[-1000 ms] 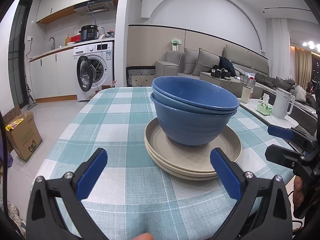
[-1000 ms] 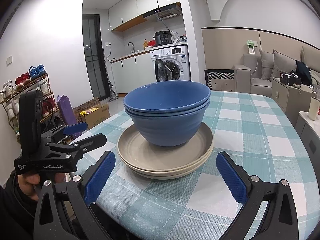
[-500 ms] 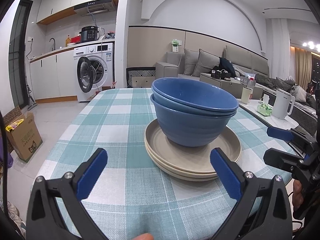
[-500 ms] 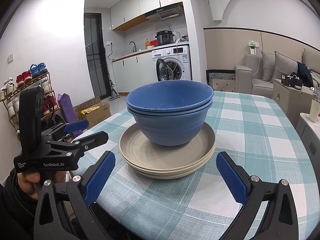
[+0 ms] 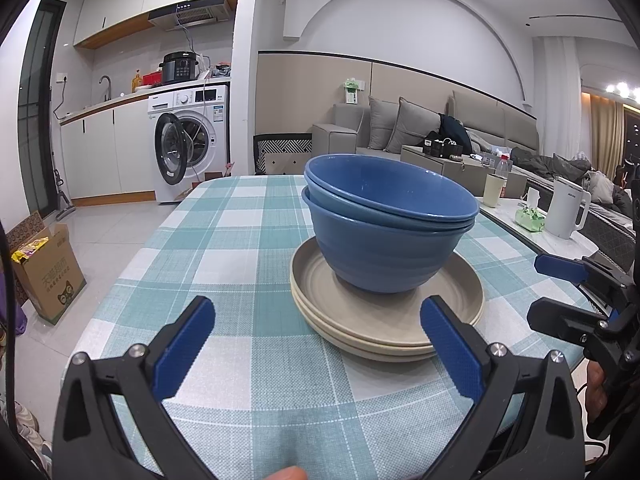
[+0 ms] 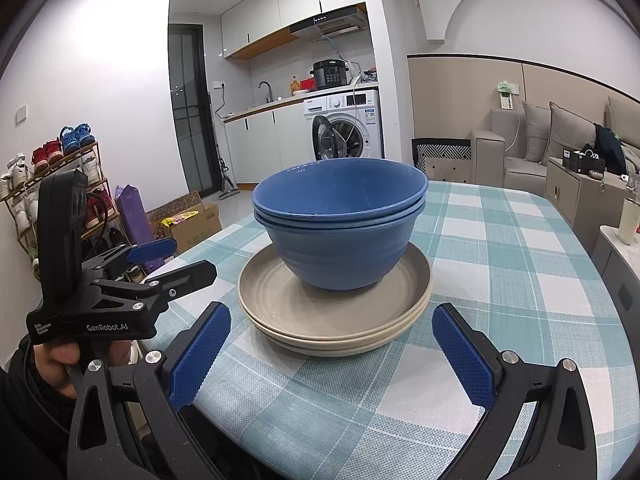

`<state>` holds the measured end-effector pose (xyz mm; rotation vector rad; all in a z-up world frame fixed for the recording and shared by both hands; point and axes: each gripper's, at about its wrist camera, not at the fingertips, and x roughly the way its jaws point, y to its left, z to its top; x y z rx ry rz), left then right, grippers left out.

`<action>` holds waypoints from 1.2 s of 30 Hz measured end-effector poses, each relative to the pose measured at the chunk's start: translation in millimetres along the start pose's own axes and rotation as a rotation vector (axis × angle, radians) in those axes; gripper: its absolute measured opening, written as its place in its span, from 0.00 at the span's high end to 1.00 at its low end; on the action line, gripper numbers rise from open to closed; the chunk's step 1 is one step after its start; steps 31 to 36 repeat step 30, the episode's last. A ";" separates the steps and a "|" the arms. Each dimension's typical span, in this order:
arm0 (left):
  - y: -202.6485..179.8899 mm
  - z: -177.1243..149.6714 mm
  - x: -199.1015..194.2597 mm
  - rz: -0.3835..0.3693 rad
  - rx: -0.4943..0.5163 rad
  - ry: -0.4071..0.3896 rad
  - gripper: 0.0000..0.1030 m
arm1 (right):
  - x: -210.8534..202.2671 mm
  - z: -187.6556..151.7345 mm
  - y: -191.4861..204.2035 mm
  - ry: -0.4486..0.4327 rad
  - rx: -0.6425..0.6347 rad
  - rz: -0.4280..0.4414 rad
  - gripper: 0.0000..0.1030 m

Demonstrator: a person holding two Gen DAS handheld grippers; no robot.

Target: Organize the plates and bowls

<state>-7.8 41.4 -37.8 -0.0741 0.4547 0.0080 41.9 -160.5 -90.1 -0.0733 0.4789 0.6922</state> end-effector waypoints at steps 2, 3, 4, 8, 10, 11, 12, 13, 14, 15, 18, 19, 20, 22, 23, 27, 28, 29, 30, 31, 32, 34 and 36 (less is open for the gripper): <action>0.2 0.0 -0.1 -0.001 -0.001 0.000 0.00 | 0.2 0.0 0.2 0.000 0.000 -0.001 0.00; 0.2 -0.1 -0.1 0.000 -0.002 0.000 0.00 | 0.0 0.0 0.1 0.000 -0.001 -0.001 0.00; 0.1 0.0 0.0 -0.001 -0.001 0.000 0.00 | 0.1 0.0 0.1 0.001 -0.001 -0.001 0.00; 0.1 -0.1 -0.2 -0.001 -0.001 -0.001 0.00 | 0.3 0.0 0.1 0.001 -0.001 0.000 0.00; 0.0 -0.2 0.3 -0.001 -0.001 -0.001 0.00 | 0.1 0.0 0.2 0.001 -0.001 -0.001 0.00; 0.3 -0.3 0.2 -0.001 -0.001 -0.002 0.00 | 0.7 0.0 0.4 0.002 -0.001 -0.001 0.00; 0.2 -0.2 0.2 0.000 -0.001 -0.002 0.00 | 0.2 0.0 0.3 0.001 -0.001 -0.001 0.00; 0.2 -0.2 0.3 0.000 -0.001 -0.002 0.00 | 0.1 0.1 0.2 0.000 -0.001 -0.001 0.00; 0.2 -0.3 0.5 -0.001 -0.002 -0.002 0.00 | 0.3 0.0 0.4 0.001 -0.001 -0.001 0.00; 0.2 -0.3 0.5 -0.002 -0.002 -0.002 0.00 | 0.2 0.1 0.3 0.001 -0.002 0.000 0.00; 0.1 -0.4 0.6 -0.005 -0.003 -0.003 0.00 | 1.1 -1.4 0.6 0.003 -0.003 0.000 0.00; 0.0 -0.5 0.7 -0.006 -0.003 -0.003 0.00 | 1.2 -1.4 0.6 0.004 -0.003 0.000 0.00; -0.3 -0.5 1.1 -0.006 -0.003 -0.003 0.00 | 1.3 -1.4 0.6 0.004 -0.003 0.000 0.00; -0.2 -0.8 1.2 -0.009 -0.001 -0.003 0.00 | 1.2 -1.9 0.7 0.004 -0.004 0.000 0.00; -0.3 -0.9 1.4 -0.010 0.000 -0.003 0.00 | 1.3 -2.1 0.6 0.004 -0.003 0.000 0.00; -1.3 -0.7 0.5 -0.015 0.003 -0.010 0.00 | 1.3 -1.9 0.7 0.004 -0.004 0.001 0.00; -1.4 -0.9 0.0 -0.015 0.003 -0.011 0.00 | 1.3 -1.8 0.8 0.005 -0.004 0.001 0.00; -1.1 -1.0 -0.2 -0.014 0.003 -0.011 0.00 | 1.4 -1.9 0.8 0.005 -0.004 0.000 0.00; -1.1 -1.0 0.2 -0.013 0.003 -0.009 0.00 | 1.3 -1.8 0.8 0.005 -0.004 0.000 0.00; -1.1 -1.0 0.2 -0.013 0.003 -0.009 0.00 | 1.3 -1.8 0.8 0.005 -0.004 0.000 0.00; -1.1 -1.0 0.2 -0.013 0.003 -0.009 0.00 | 1.3 -1.8 0.8 0.005 -0.004 0.000 0.00; -1.1 -1.0 0.2 -0.013 0.003 -0.009 0.00 | 1.3 -1.8 0.8 0.005 -0.004 0.000 0.00; -1.1 -1.0 0.2 -0.013 0.003 -0.009 0.00 | 1.3 -1.8 0.8 0.005 -0.004 0.000 0.00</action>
